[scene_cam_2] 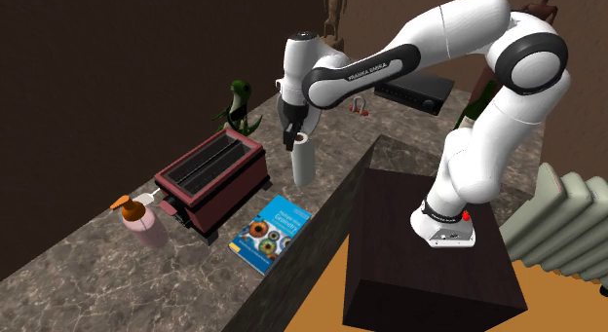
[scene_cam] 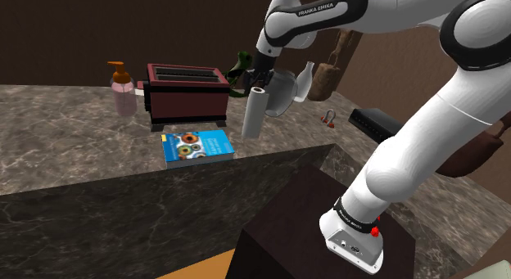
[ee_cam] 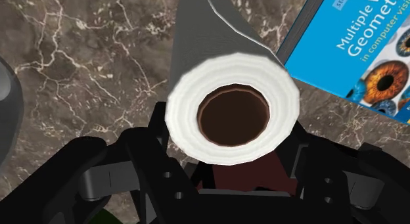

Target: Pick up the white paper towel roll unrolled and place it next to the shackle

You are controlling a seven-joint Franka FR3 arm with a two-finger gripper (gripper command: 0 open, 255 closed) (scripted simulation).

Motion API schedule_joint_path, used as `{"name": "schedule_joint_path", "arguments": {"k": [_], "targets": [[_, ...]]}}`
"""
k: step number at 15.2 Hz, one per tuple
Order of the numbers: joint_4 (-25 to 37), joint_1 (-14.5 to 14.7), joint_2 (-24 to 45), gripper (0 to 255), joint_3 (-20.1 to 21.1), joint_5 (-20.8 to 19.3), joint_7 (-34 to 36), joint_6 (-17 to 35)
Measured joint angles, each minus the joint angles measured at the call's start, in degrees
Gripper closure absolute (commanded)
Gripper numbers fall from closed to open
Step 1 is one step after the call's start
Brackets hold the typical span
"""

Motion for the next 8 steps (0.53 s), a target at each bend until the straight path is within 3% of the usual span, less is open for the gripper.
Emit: {"name": "schedule_joint_path", "arguments": {"k": [8], "targets": [[4.3, 0.0, -1.7, 255, 0.1, -0.3, 0.6, -6.0]]}}
